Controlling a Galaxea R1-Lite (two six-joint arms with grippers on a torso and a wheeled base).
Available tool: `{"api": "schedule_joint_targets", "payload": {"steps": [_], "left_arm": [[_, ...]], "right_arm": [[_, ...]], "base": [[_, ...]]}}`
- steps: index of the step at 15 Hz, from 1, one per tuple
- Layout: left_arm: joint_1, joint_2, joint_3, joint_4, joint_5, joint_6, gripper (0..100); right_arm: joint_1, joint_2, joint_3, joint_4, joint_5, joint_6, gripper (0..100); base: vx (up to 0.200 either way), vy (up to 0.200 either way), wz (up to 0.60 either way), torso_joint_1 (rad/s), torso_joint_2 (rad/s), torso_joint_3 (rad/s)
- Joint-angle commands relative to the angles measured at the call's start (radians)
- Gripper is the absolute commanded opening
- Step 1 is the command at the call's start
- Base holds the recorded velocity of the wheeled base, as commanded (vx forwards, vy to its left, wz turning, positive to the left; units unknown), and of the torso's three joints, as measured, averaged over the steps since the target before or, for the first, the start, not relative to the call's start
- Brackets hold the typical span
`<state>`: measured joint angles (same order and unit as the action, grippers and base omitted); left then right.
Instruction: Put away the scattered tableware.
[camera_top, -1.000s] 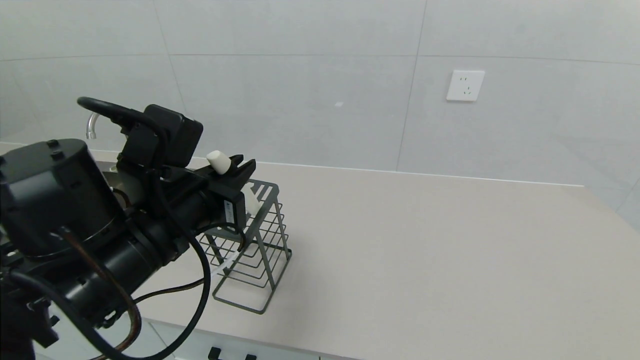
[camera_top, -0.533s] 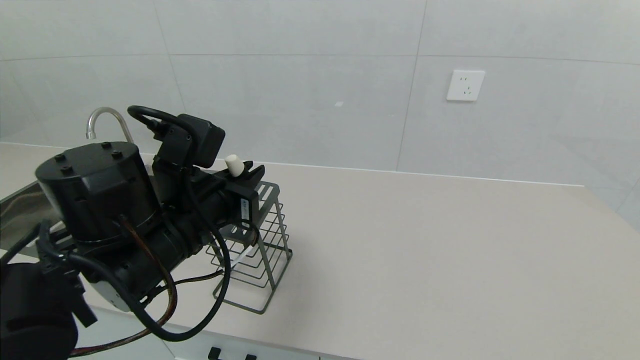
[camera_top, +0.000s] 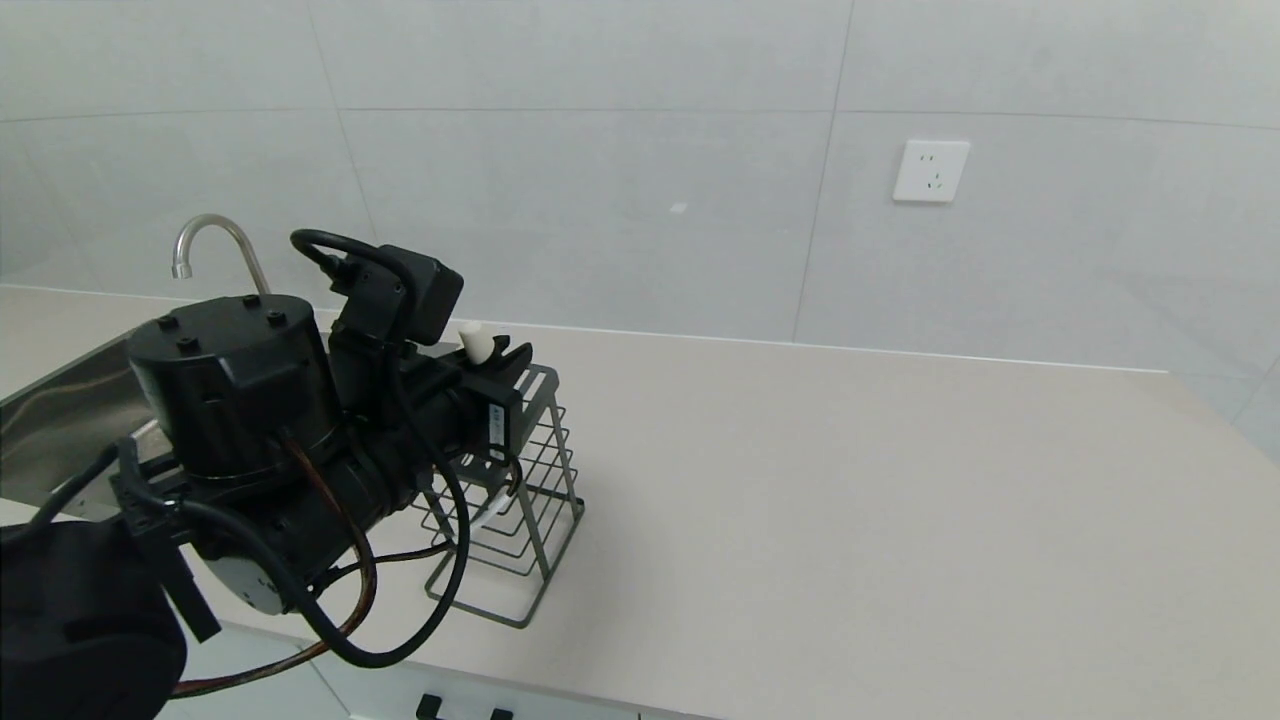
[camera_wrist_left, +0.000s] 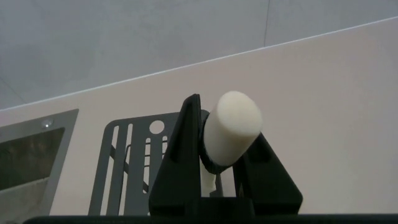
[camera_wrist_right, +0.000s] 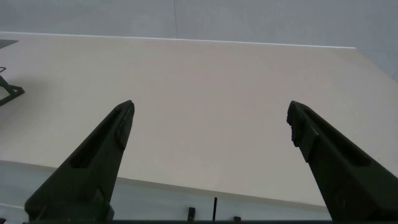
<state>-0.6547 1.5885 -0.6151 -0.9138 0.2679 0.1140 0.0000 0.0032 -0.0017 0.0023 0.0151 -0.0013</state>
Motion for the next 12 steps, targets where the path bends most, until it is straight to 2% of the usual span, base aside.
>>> {"api": "schedule_joint_targets", "payload": {"steps": [1, 3, 4, 10, 12], "left_arm": [[0.0, 0.007, -0.002, -0.002, 0.001, -0.001, 0], [0.0, 0.005, 0.0, 0.0, 0.001, -0.001, 0], [0.0, 0.005, 0.002, 0.0, -0.004, -0.001, 100], [0.035, -0.007, 0.012, -0.008, -0.045, 0.004, 100], [0.041, -0.062, 0.031, -0.002, -0.19, 0.012, 100]], "right_arm": [[0.0, 0.001, 0.0, 0.001, 0.0, 0.0, 100], [0.0, 0.001, 0.0, 0.001, 0.0, 0.0, 100], [0.0, 0.001, 0.0, -0.001, 0.0, 0.0, 100], [0.0, 0.001, 0.0, 0.001, 0.0, 0.0, 100], [0.0, 0.001, 0.0, 0.001, 0.0, 0.0, 100]], "base": [[0.0, 0.0, 0.0, 0.0, 0.0, 0.0], [0.0, 0.0, 0.0, 0.0, 0.0, 0.0], [0.0, 0.0, 0.0, 0.0, 0.0, 0.0], [0.0, 0.0, 0.0, 0.0, 0.0, 0.0], [0.0, 0.0, 0.0, 0.0, 0.0, 0.0]]}}
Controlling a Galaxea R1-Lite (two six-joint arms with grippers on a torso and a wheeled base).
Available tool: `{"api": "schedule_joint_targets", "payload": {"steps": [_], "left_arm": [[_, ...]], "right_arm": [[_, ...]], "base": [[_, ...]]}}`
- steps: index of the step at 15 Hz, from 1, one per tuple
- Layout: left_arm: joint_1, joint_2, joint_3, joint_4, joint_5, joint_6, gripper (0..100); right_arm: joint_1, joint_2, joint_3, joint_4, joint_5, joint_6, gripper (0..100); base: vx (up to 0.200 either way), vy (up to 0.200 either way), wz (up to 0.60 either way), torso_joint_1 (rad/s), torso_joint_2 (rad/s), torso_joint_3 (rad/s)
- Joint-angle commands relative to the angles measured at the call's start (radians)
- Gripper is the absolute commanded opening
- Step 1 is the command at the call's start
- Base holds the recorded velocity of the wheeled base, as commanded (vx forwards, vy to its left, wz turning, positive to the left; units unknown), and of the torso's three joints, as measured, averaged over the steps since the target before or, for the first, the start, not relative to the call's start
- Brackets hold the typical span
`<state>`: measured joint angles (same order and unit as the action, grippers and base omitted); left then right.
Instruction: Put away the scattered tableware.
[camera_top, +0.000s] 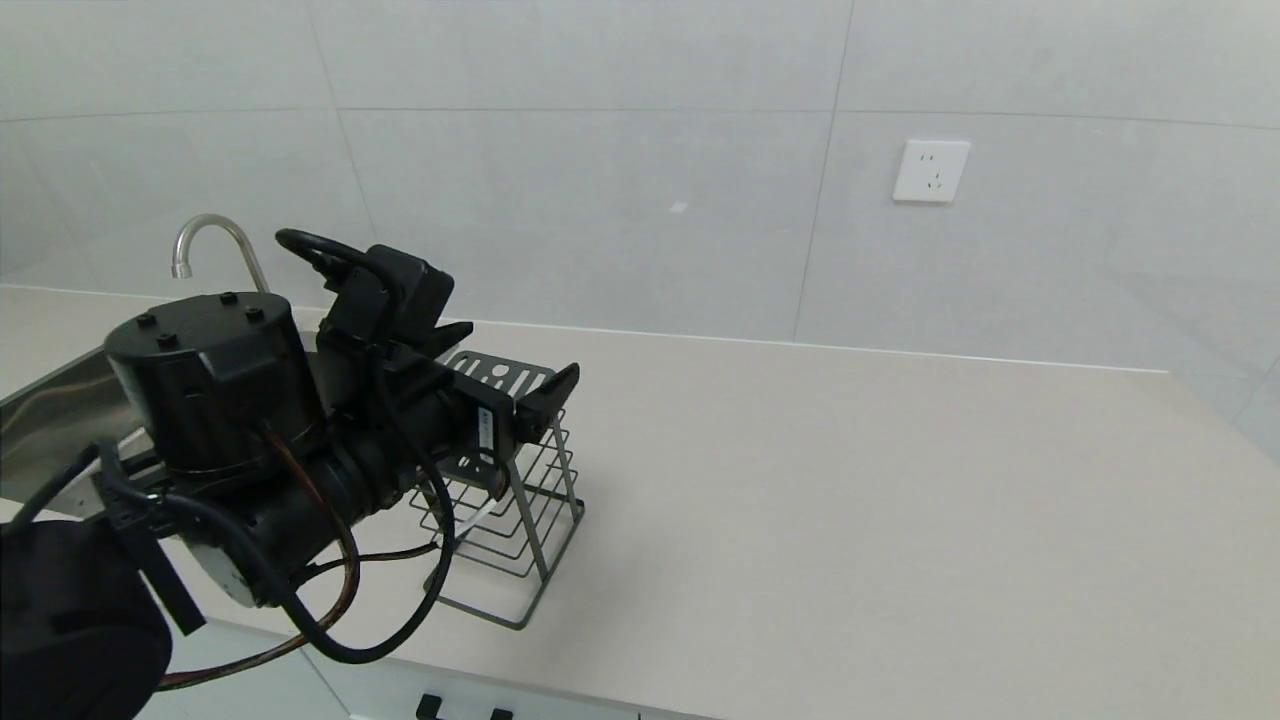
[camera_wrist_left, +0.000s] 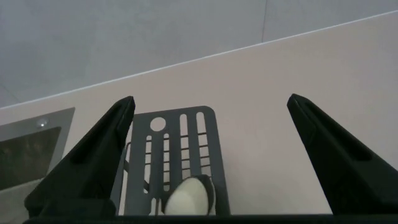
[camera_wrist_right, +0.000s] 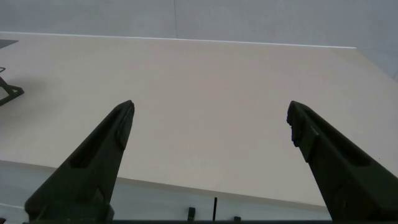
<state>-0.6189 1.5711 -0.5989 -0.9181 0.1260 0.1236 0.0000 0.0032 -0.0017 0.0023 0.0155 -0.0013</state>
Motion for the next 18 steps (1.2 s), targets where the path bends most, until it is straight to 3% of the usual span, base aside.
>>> {"api": "schedule_joint_targets", "payload": {"steps": [1, 3, 6, 7, 8, 10, 11, 13, 14, 15, 18], "left_arm": [[0.007, -0.059, 0.025, 0.002, -0.083, 0.004, 100], [0.082, -0.117, 0.037, -0.019, -0.255, 0.045, 100], [0.263, -0.175, 0.042, -0.105, -0.548, 0.163, 100], [0.275, -0.217, 0.039, -0.125, -0.589, 0.157, 100], [0.275, -0.237, 0.039, -0.127, -0.595, 0.154, 100], [0.275, -0.398, 0.076, -0.12, -0.592, 0.08, 100], [0.286, -0.491, 0.14, -0.114, -0.583, 0.039, 100], [0.303, -0.669, 0.281, -0.094, -0.494, -0.025, 100], [0.312, -0.763, 0.326, -0.077, -0.436, -0.09, 100], [0.317, -0.853, 0.36, -0.062, -0.408, -0.121, 100], [0.367, -1.129, 0.462, 0.047, -0.404, -0.128, 100]], "right_arm": [[0.0, 0.001, 0.0, 0.001, 0.0, 0.0, 100], [0.0, 0.001, 0.0, 0.001, 0.0, 0.0, 100], [0.0, 0.001, 0.0, -0.001, 0.0, 0.0, 100], [0.0, 0.001, 0.0, 0.001, 0.0, 0.0, 100], [0.0, 0.001, 0.0, -0.001, 0.0, 0.0, 100], [0.0, 0.001, 0.0, 0.001, 0.0, 0.0, 100], [0.0, 0.001, 0.0, 0.001, 0.0, 0.0, 100], [0.0, 0.001, 0.0, 0.001, 0.0, 0.0, 100], [0.0, 0.001, 0.0, 0.001, 0.0, 0.0, 100], [0.0, 0.001, 0.0, -0.001, 0.0, 0.0, 100], [0.0, 0.001, 0.0, 0.001, 0.0, 0.0, 100]], "base": [[0.0, 0.0, 0.0, 0.0, 0.0, 0.0], [0.0, 0.0, 0.0, 0.0, 0.0, 0.0], [0.0, 0.0, 0.0, 0.0, 0.0, 0.0], [0.0, 0.0, 0.0, 0.0, 0.0, 0.0], [0.0, 0.0, 0.0, 0.0, 0.0, 0.0], [0.0, 0.0, 0.0, 0.0, 0.0, 0.0], [0.0, 0.0, 0.0, 0.0, 0.0, 0.0], [0.0, 0.0, 0.0, 0.0, 0.0, 0.0], [0.0, 0.0, 0.0, 0.0, 0.0, 0.0], [0.0, 0.0, 0.0, 0.0, 0.0, 0.0], [0.0, 0.0, 0.0, 0.0, 0.0, 0.0]]}}
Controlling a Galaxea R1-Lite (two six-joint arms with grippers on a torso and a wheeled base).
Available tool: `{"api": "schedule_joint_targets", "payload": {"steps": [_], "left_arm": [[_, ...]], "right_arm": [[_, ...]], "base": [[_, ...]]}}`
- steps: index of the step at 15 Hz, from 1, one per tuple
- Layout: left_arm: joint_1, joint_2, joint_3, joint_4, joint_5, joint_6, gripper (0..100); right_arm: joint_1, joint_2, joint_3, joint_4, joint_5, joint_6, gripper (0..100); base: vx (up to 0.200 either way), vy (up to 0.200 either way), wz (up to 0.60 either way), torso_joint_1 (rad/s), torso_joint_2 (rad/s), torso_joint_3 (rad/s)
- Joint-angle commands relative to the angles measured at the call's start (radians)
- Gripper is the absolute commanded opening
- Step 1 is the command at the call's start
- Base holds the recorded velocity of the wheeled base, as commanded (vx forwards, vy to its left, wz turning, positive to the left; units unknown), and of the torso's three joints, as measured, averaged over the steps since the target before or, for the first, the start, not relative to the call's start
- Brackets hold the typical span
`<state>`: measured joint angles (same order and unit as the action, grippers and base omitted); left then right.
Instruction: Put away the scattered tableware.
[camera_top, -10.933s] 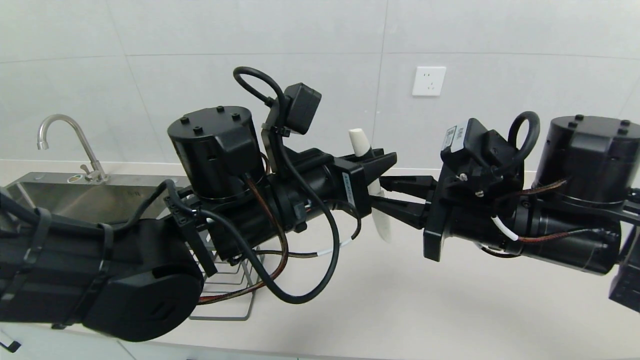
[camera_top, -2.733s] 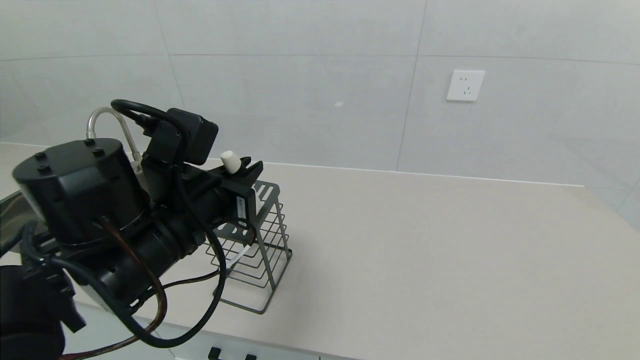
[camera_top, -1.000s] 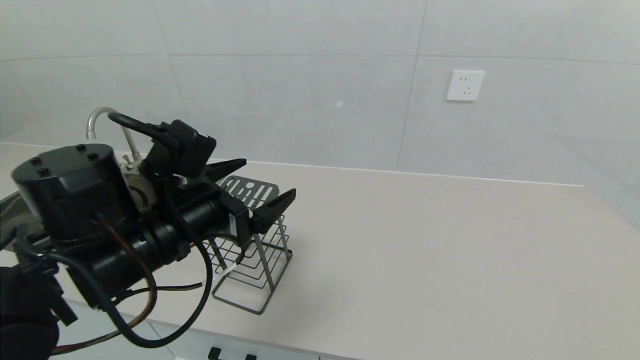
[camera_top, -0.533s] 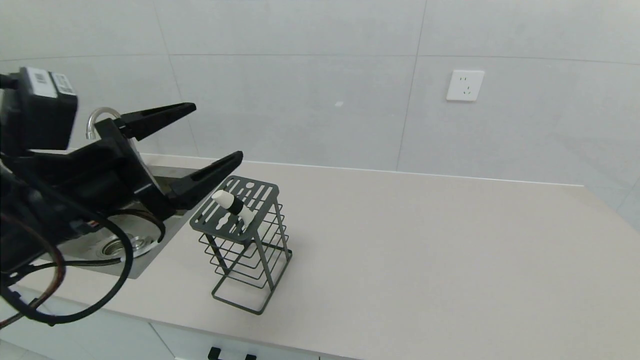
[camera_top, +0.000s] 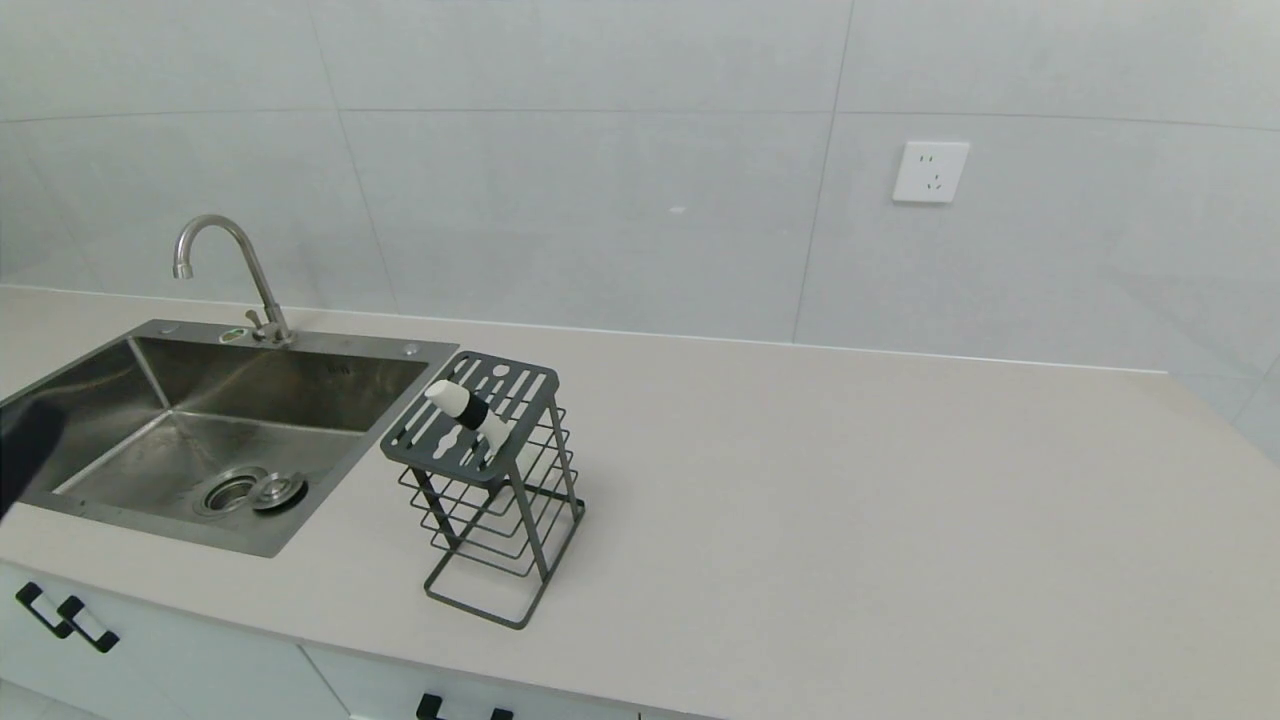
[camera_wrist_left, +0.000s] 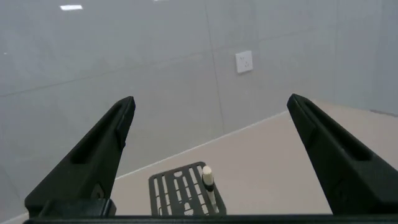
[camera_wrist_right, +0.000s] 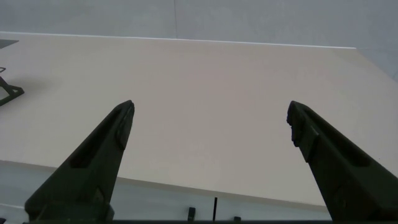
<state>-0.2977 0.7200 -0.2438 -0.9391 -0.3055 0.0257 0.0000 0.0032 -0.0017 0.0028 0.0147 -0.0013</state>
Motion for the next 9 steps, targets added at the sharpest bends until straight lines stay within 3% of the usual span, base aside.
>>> {"api": "schedule_joint_targets", "payload": {"steps": [1, 3, 5, 6, 8, 9], "left_arm": [[0.077, -0.378, 0.124, 0.145, 0.025, -0.032, 100], [0.141, -0.622, 0.112, 0.462, 0.025, -0.024, 100], [0.15, -0.623, 0.126, 0.497, 0.072, -0.026, 100], [0.18, -0.614, 0.118, 0.508, 0.105, -0.027, 100], [0.252, -0.585, 0.126, 0.537, 0.112, -0.027, 100], [0.27, -0.605, 0.175, 0.562, 0.112, -0.024, 100]], "right_arm": [[0.0, 0.001, 0.0, 0.0, 0.001, 0.0, 100], [0.0, 0.001, 0.0, 0.0, 0.001, 0.0, 100], [0.0, 0.001, 0.0, -0.001, 0.001, 0.0, 100], [0.0, 0.001, 0.0, 0.0, 0.001, 0.0, 100], [0.0, 0.001, 0.0, -0.001, 0.001, 0.0, 100], [0.0, 0.001, 0.0, 0.0, 0.001, 0.0, 100]], "base": [[0.0, 0.0, 0.0, 0.0, 0.0, 0.0], [0.0, 0.0, 0.0, 0.0, 0.0, 0.0], [0.0, 0.0, 0.0, 0.0, 0.0, 0.0], [0.0, 0.0, 0.0, 0.0, 0.0, 0.0], [0.0, 0.0, 0.0, 0.0, 0.0, 0.0], [0.0, 0.0, 0.0, 0.0, 0.0, 0.0]]}}
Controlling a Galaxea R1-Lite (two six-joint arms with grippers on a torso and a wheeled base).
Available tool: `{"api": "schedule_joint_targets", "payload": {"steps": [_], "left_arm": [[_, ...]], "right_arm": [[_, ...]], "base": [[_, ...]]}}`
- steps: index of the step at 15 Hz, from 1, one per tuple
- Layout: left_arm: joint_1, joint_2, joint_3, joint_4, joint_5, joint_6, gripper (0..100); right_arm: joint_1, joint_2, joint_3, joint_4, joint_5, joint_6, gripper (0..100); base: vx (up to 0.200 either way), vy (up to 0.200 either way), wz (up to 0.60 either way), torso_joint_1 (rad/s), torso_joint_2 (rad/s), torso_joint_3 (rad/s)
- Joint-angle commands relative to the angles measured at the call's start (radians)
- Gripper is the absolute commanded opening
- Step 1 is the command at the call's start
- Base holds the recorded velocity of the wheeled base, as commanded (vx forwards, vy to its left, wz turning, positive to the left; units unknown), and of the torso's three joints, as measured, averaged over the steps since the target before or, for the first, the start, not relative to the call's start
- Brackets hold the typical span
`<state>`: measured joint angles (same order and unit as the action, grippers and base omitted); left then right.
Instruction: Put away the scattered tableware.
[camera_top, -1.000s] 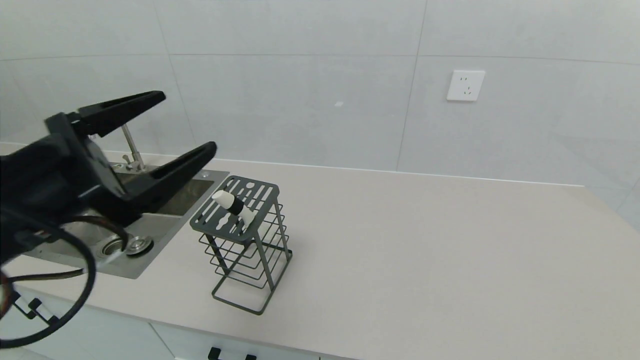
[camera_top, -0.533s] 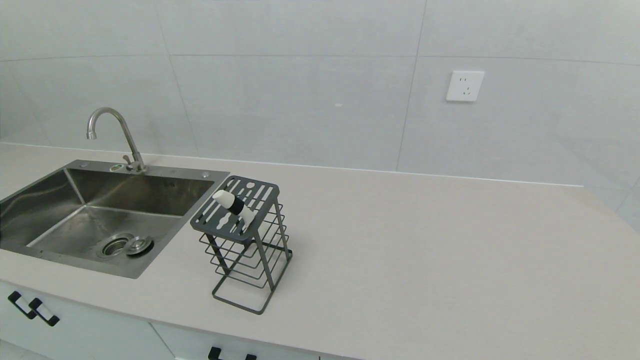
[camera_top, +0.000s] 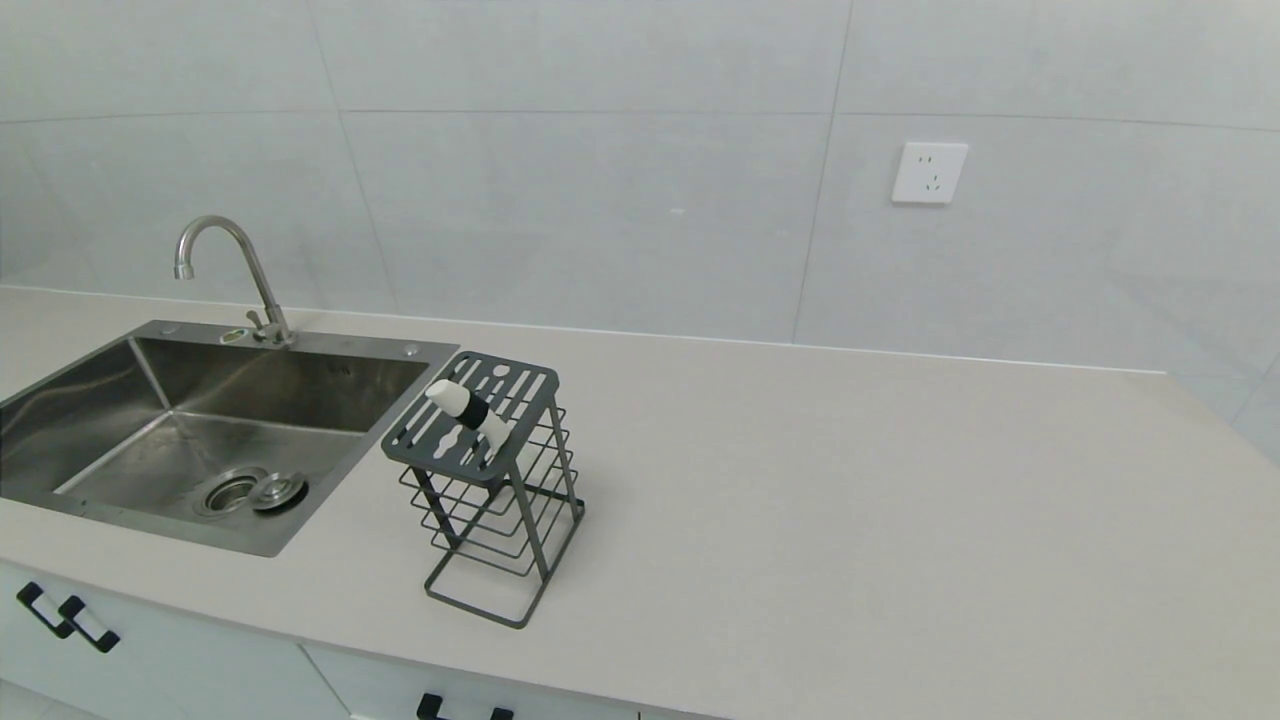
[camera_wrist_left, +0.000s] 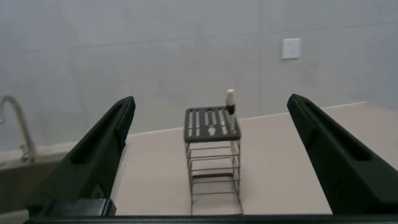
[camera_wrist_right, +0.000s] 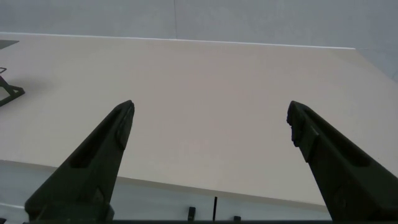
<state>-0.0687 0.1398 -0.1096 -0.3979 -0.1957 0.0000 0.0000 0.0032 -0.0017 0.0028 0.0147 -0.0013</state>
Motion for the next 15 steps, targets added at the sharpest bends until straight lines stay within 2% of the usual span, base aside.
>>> {"api": "schedule_joint_targets", "payload": {"steps": [1, 2, 3, 4, 5, 6, 13, 15], "left_arm": [[0.049, -0.077, 0.102, 0.037, 0.004, 0.005, 100], [0.069, -0.14, 0.11, 0.192, 0.01, 0.011, 100], [0.069, -0.14, 0.11, 0.28, 0.067, 0.011, 100], [0.069, -0.14, 0.11, 0.389, 0.167, 0.005, 100], [0.069, -0.14, 0.102, 0.427, 0.179, 0.005, 100], [0.069, -0.14, 0.11, 0.387, 0.165, 0.008, 100], [0.069, -0.14, 0.11, 0.396, 0.164, 0.002, 100], [0.069, -0.14, 0.11, 0.396, 0.164, 0.002, 100]], "right_arm": [[0.0, 0.001, 0.0, 0.0, 0.001, -0.002, 100], [0.0, 0.001, 0.0, 0.0, -0.001, -0.002, 100], [0.0, 0.001, 0.0, 0.0, -0.001, -0.002, 100], [0.0, 0.001, 0.0, -0.001, -0.001, -0.002, 100], [0.0, 0.001, 0.0, -0.001, -0.001, -0.002, 100], [0.0, 0.001, 0.0, 0.0, -0.001, -0.002, 100], [0.0, 0.001, 0.0, 0.0, 0.001, -0.002, 100], [0.0, 0.001, 0.0, 0.0, 0.001, -0.002, 100]], "base": [[0.0, 0.0, 0.0, 0.0, 0.0, 0.0], [0.0, 0.0, 0.0, 0.0, 0.0, 0.0], [0.0, 0.0, 0.0, 0.0, 0.0, 0.0], [0.0, 0.0, 0.0, 0.0, 0.0, 0.0], [0.0, 0.0, 0.0, 0.0, 0.0, 0.0], [0.0, 0.0, 0.0, 0.0, 0.0, 0.0], [0.0, 0.0, 0.0, 0.0, 0.0, 0.0], [0.0, 0.0, -0.6, 0.002, 0.0, 0.002]]}}
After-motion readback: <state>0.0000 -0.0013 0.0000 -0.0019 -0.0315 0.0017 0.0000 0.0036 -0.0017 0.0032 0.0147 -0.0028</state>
